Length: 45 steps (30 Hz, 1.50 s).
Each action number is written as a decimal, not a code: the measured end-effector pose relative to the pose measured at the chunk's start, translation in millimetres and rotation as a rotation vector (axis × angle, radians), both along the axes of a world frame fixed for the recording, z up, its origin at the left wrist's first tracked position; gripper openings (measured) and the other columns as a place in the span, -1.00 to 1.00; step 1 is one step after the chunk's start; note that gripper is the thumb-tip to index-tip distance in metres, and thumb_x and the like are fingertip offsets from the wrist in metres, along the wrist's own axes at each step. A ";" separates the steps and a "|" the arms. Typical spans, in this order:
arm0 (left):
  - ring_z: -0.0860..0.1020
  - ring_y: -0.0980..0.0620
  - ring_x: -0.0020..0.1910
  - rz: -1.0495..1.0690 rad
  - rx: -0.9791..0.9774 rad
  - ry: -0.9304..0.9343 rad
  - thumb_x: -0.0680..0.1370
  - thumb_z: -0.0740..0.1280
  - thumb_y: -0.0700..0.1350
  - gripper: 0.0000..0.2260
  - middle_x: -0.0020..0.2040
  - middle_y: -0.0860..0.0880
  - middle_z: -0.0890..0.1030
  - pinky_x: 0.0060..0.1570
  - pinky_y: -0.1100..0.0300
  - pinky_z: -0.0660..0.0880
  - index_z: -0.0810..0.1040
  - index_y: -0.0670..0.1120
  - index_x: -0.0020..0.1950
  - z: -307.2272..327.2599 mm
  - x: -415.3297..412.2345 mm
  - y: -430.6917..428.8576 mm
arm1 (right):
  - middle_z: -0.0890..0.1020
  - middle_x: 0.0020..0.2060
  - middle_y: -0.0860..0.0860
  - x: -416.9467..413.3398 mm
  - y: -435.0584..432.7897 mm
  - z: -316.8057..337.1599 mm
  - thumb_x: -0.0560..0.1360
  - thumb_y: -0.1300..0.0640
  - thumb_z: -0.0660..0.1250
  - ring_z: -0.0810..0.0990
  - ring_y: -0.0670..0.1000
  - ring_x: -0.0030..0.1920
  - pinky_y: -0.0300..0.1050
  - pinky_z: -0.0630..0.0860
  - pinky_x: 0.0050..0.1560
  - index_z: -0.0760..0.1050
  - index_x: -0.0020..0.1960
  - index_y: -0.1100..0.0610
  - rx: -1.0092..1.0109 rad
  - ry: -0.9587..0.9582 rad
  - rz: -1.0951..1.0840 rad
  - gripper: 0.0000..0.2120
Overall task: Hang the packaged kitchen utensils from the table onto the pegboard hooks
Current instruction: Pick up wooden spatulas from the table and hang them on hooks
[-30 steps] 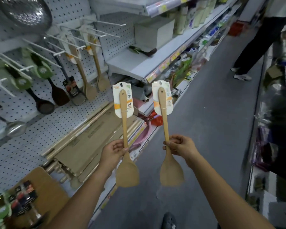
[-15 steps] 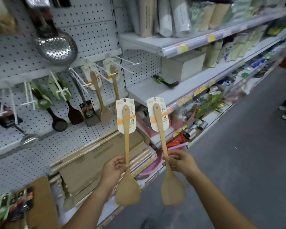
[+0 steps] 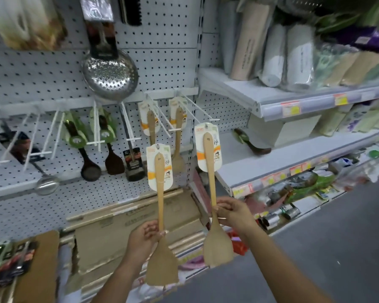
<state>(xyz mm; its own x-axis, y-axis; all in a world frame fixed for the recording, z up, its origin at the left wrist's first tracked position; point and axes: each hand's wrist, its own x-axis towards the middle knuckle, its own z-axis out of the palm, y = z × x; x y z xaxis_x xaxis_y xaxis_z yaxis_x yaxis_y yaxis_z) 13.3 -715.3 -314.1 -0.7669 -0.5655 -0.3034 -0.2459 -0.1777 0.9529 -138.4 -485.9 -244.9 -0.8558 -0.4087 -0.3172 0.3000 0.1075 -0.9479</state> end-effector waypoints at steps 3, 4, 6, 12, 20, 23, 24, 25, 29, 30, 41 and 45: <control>0.60 -0.13 -0.09 0.045 0.005 -0.006 0.37 0.46 -0.49 -0.70 -0.15 -0.17 0.65 0.07 -0.03 0.58 0.61 -0.15 -0.04 1.1 -0.3 -6.8 | 0.64 -0.19 0.23 -16.5 -10.3 -3.0 0.53 0.43 0.36 0.67 0.13 -0.18 0.12 0.62 -0.01 0.55 0.09 0.36 -0.013 -0.032 0.030 -0.86; 0.61 -0.12 -0.10 0.052 -0.002 -0.013 0.36 0.46 -0.49 -0.70 -0.15 -0.17 0.66 0.02 0.04 0.61 0.62 -0.16 -0.03 0.6 -0.1 -7.8 | 0.63 -0.20 0.24 -20.4 -11.0 -5.3 0.53 0.43 0.35 0.66 0.13 -0.19 0.08 0.61 -0.04 0.55 0.07 0.35 -0.023 -0.035 0.033 -0.87; 0.61 -0.08 -0.12 0.079 -0.006 -0.024 0.37 0.46 -0.49 -0.70 -0.15 -0.16 0.67 -0.11 0.21 0.63 0.61 -0.18 -0.02 -0.7 0.0 -8.3 | 0.65 -0.21 0.23 -25.4 -10.6 -10.4 0.53 0.44 0.34 0.65 0.13 -0.20 0.04 0.60 -0.06 0.56 0.05 0.34 -0.041 -0.042 0.035 -0.88; 0.66 0.07 -0.19 0.097 -0.112 -0.043 0.37 0.49 -0.45 -0.71 -0.21 0.00 0.72 -0.15 0.27 0.60 0.64 -0.11 -0.05 2.2 -5.7 2.4 | 0.72 -0.19 0.18 -40.2 -4.9 -31.3 0.51 0.43 0.38 0.65 0.12 -0.19 0.01 0.58 -0.10 0.62 0.03 0.26 -0.028 -0.018 0.032 -0.84; 0.65 0.08 -0.19 0.228 -0.075 -0.019 0.38 0.47 -0.46 -0.70 -0.20 -0.03 0.71 -0.13 0.26 0.60 0.63 -0.11 -0.04 9.3 -32.5 35.2 | 0.74 -0.11 0.17 -65.6 14.4 -51.4 0.31 0.03 0.62 0.61 0.19 -0.12 0.16 0.51 -0.03 0.72 -0.02 0.04 -0.051 0.001 0.168 -0.74; 0.65 0.00 -0.13 0.249 -0.081 -0.010 0.38 0.48 -0.45 -0.71 -0.14 -0.11 0.70 -0.13 0.26 0.61 0.64 -0.14 -0.01 10.1 -42.5 40.2 | 0.73 -0.09 0.20 -79.1 18.8 -66.3 0.00 -0.30 0.67 0.60 0.20 -0.13 0.18 0.49 -0.04 0.71 0.00 -0.01 -0.078 -0.035 0.200 -0.35; 0.64 -0.02 -0.12 0.259 -0.085 -0.009 0.37 0.49 -0.44 -0.71 -0.11 -0.14 0.69 -0.13 0.25 0.61 0.64 -0.14 -0.01 10.2 -45.5 41.4 | 0.73 -0.08 0.21 -83.3 18.8 -67.9 0.05 -0.27 0.67 0.62 0.23 -0.11 0.22 0.52 0.01 0.71 0.01 0.02 -0.066 -0.034 0.207 -0.38; 0.64 -0.02 -0.12 0.270 -0.088 -0.004 0.37 0.49 -0.44 -0.71 -0.10 -0.16 0.69 -0.11 0.23 0.61 0.64 -0.15 0.00 10.2 -48.2 42.3 | 0.73 -0.08 0.20 -86.6 17.2 -65.9 0.17 -0.15 0.67 0.64 0.25 -0.09 0.27 0.54 0.06 0.71 0.01 0.05 -0.055 -0.033 0.214 -0.51; 0.64 -0.04 -0.11 0.311 -0.083 0.005 0.36 0.50 -0.45 -0.71 -0.14 -0.13 0.69 -0.01 0.08 0.61 0.65 -0.14 -0.02 13.0 -55.5 46.5 | 0.74 -0.10 0.17 -103.6 6.0 -65.2 0.47 0.35 0.46 0.69 0.30 0.02 0.31 0.57 0.17 0.69 0.00 0.11 -0.011 0.017 0.190 -0.81; 0.64 -0.04 -0.11 0.321 -0.083 0.005 0.36 0.49 -0.45 -0.70 -0.14 -0.13 0.69 0.00 0.06 0.61 0.65 -0.14 -0.02 13.3 -56.8 47.4 | 0.74 -0.11 0.16 -107.5 1.9 -64.4 0.47 0.36 0.46 0.69 0.31 0.03 0.29 0.57 0.18 0.68 0.00 0.12 -0.003 0.019 0.195 -0.81; 0.67 -0.04 -0.09 0.346 -0.140 -0.028 0.38 0.51 -0.39 -0.74 -0.10 -0.10 0.72 -0.01 0.15 0.61 0.65 -0.18 0.02 8.8 -62.9 43.2 | 0.72 -0.16 0.24 -179.6 -81.4 -27.9 0.45 0.29 0.50 0.69 0.26 -0.13 0.29 0.62 0.09 0.68 -0.10 0.17 0.062 0.017 0.222 -0.93; 0.67 -0.12 -0.07 0.294 -0.162 -0.054 0.37 0.53 -0.39 -0.73 -0.11 -0.13 0.72 0.00 0.11 0.60 0.65 -0.20 0.02 -4.0 -65.2 31.8 | 0.72 -0.21 0.21 -204.1 -118.8 -21.4 0.46 0.30 0.49 0.71 0.23 -0.16 0.30 0.63 0.06 0.65 0.00 0.24 0.093 -0.020 0.179 -0.88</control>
<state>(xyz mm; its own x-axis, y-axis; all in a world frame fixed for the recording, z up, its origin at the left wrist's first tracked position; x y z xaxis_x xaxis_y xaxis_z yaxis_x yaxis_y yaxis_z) -52.0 -683.5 -318.1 -0.5487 -0.8045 -0.2271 -0.2577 -0.0957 0.9615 -342.5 -604.7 -266.3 -0.7649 -0.5222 -0.3771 0.2868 0.2481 -0.9253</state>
